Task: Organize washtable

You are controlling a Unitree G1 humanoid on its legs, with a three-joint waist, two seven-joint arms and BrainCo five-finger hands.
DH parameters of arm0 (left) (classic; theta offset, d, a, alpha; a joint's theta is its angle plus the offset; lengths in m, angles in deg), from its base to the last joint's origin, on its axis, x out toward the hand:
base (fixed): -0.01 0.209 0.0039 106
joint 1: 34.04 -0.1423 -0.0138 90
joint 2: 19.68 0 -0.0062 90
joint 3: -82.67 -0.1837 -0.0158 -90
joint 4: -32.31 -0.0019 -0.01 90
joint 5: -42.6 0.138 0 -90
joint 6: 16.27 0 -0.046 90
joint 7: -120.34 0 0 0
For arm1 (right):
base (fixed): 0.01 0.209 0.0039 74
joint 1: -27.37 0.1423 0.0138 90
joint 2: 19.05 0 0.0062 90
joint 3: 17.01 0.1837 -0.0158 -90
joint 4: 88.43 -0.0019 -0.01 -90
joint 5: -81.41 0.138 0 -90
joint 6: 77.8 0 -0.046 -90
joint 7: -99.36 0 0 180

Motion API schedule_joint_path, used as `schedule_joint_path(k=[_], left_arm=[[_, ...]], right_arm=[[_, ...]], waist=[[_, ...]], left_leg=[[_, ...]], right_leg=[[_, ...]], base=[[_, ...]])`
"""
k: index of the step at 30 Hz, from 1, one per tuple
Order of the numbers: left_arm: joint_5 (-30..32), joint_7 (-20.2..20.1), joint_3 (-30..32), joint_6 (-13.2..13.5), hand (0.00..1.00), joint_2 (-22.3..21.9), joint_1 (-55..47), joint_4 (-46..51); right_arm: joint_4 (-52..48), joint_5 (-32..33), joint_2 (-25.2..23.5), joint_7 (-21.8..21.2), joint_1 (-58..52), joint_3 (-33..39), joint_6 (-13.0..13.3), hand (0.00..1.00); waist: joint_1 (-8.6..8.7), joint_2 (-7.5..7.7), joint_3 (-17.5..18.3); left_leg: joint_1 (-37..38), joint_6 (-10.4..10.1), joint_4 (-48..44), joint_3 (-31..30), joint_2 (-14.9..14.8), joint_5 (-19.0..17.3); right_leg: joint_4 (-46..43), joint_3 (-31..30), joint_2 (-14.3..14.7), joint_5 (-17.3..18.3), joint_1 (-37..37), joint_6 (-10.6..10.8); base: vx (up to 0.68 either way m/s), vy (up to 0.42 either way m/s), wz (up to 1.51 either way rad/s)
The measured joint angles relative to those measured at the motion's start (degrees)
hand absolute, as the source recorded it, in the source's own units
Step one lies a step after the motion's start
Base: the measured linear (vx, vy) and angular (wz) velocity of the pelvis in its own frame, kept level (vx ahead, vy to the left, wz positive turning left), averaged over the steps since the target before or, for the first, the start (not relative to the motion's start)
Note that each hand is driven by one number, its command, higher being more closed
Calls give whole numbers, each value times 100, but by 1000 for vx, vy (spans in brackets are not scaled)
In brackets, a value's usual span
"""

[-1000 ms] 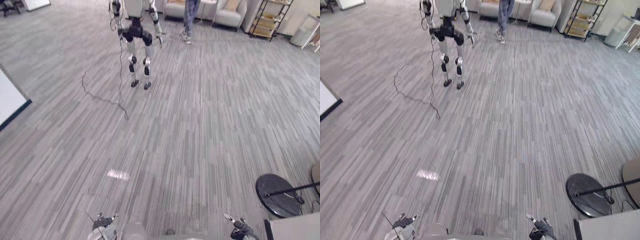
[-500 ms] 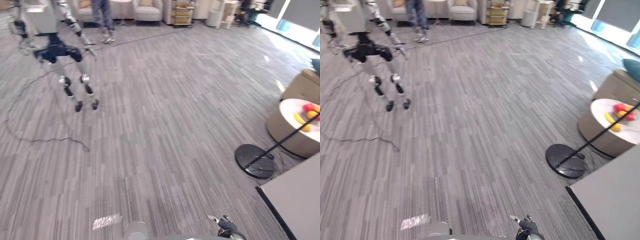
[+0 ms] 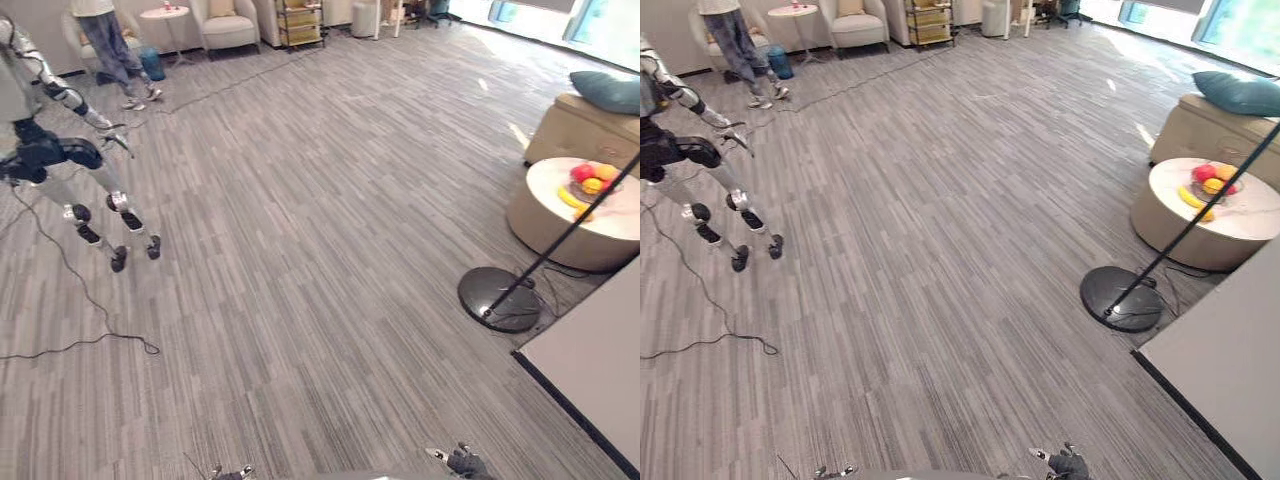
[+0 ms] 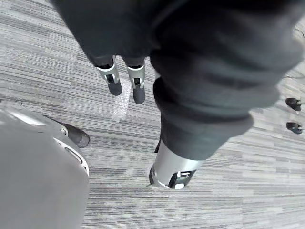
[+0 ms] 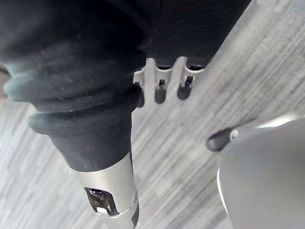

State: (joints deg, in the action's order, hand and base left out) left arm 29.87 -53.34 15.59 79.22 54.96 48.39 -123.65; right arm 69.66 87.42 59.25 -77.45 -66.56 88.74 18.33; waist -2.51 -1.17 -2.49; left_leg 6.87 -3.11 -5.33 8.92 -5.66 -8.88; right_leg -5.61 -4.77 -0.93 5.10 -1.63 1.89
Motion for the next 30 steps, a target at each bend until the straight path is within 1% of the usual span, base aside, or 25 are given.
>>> schedule_joint_path(k=[4, 9, 10, 11, 12, 13, 14, 18, 22, 26, 27, 28, 29, 30], left_arm=[[-4, 12, 31, 1, 0, 17, -53, -55], [-4, 0, 28, -1, 0, 65, -37, -94], [-15, -3, 27, 1, 0, 81, -45, -94], [-14, -9, 27, 1, 0, 101, -55, -94], [-6, -25, 23, -5, 0, 130, -63, -102], [-4, -59, 22, -3, 0, 145, -63, -95], [-4, -98, 19, -2, 0, 158, -63, -92], [4, -133, -29, -3, 0, 194, -57, -97], [125, -143, -103, -3, 0, 247, -39, -96], [125, -144, -307, 11, 0, 307, -20, -68], [122, -145, -356, 12, 0, 306, -20, -14], [120, -146, -403, 13, 0, 308, -22, 20], [116, -155, -486, 20, 0, 313, -20, 67], [115, -199, -548, 37, 0, 316, 0, 92]], right_arm=[[41, -159, 38, -5, 1, -6, -1, 0], [82, -214, 52, -13, -1, -7, -11, 0], [82, -213, 45, -14, -2, -11, -14, 0], [83, -211, 42, -22, -6, -10, -16, 0], [83, -205, 40, -65, -38, -8, -16, 0], [85, -199, 38, -89, -70, -8, -17, 0], [85, -199, 35, -102, -87, -10, -20, 0], [86, -200, 33, -133, -97, -33, -20, 0], [86, -201, 21, -132, -90, -44, -26, 0], [89, -202, -13, -125, -90, 28, -37, 0], [89, -204, -27, -128, -89, 126, -40, 0], [92, -203, -41, -124, -89, 195, -42, 0], [97, -202, -46, -121, -85, 293, -47, 0], [98, -201, -44, -120, -58, 420, -50, 0]], waist=[[-30, 46, -20], [-22, 181, -60], [-40, 180, -62], [-50, 198, -65], [-86, 254, -67], [-136, 262, -56], [-144, 285, -49], [-140, 319, -53], [-146, 372, -29], [-147, 407, -15], [-146, 403, -23], [-146, 399, -27], [-146, 378, -50], [-138, 283, -143]], left_leg=[[35, -22, 45, -179, -31, 13], [-175, -20, 21, -435, 105, 13], [-202, 1, 21, -444, 136, 27], [-206, 17, 35, -453, 164, 37], [-209, 30, 61, -448, 202, 45], [-202, 69, 108, -430, 245, 70], [-206, 89, 145, -423, 279, 84], [-212, 108, 193, -387, 406, 94], [-204, 136, 238, -329, 465, 87], [-220, 247, 174, -248, 477, 9], [-289, 311, 27, -253, 486, -80], [-348, 322, -91, -260, 488, -152], [-462, 370, -331, -288, 489, -294], [-600, 446, -633, -360, 464, -497]], right_leg=[[77, 173, 16, -1, -142, -1], [179, 413, -135, -23, -101, 20], [203, 437, -142, -49, -88, 42], [209, 443, -168, -54, -76, 51], [233, 440, -221, -70, -39, 77], [281, 413, -236, -100, -38, 108], [301, 396, -266, -118, -21, 134], [398, 325, -384, -177, -20, 225], [483, 269, -433, -221, -36, 283], [483, 185, -444, -241, -10, 314], [461, 192, -501, -240, -2, 316], [435, 208, -515, -230, 6, 330], [286, 253, -531, -172, 69, 409], [-184, 323, -527, -45, 216, 546]], base=[[44, -35, 31], [-36, 21, 21], [-63, 25, 14], [-76, 39, 4], [-65, 52, -3], [-58, 71, -6], [-23, 55, -6], [8, 68, -5], [36, 46, -9], [19, 19, -12], [-4, 44, -2], [-12, 45, 3], [-36, 32, 11], [-78, 42, 23]])
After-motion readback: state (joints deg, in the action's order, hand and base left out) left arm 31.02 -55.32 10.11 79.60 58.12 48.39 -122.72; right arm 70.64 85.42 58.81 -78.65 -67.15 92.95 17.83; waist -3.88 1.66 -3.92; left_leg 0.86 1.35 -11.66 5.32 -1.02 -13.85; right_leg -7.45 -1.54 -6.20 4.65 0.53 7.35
